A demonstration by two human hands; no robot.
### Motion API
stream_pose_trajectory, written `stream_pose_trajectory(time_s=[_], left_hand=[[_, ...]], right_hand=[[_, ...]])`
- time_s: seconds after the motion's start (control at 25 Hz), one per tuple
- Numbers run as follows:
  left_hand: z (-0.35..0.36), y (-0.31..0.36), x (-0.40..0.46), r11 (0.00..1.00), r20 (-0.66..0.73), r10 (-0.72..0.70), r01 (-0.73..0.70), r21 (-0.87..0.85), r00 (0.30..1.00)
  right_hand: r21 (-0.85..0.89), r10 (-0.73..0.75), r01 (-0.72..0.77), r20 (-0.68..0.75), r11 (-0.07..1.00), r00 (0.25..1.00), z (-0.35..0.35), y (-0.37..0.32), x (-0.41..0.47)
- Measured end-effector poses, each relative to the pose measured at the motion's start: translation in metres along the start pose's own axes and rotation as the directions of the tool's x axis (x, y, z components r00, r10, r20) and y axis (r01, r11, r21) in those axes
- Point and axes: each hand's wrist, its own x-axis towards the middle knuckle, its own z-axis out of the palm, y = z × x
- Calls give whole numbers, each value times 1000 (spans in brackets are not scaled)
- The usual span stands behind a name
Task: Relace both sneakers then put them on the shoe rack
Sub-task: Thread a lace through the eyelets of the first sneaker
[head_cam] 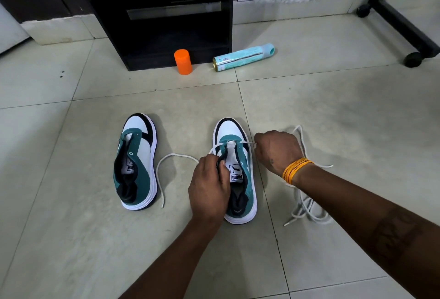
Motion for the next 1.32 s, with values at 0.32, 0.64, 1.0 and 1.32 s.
stream_pose_trajectory(time_s=[0.32,0.64,1.0,1.32], left_hand=[[1,-2,27,994,-5,-8,7,-112,1000],[-6,-29,91,979,233,-157,183,-94,960],[-56,-8,133,802,506,-323,515,-302,800],[-112,84,182,794,613,-232,511,-329,755]], right_hand=[[200,15,9,-115,980,993,-8,-20,10],[504,211,-173,-19,846,977,-5,-12,16],[864,332,-357,241,354,912,-43,-9,17],[879,258,-371,299,301,919,-153,-7,32]])
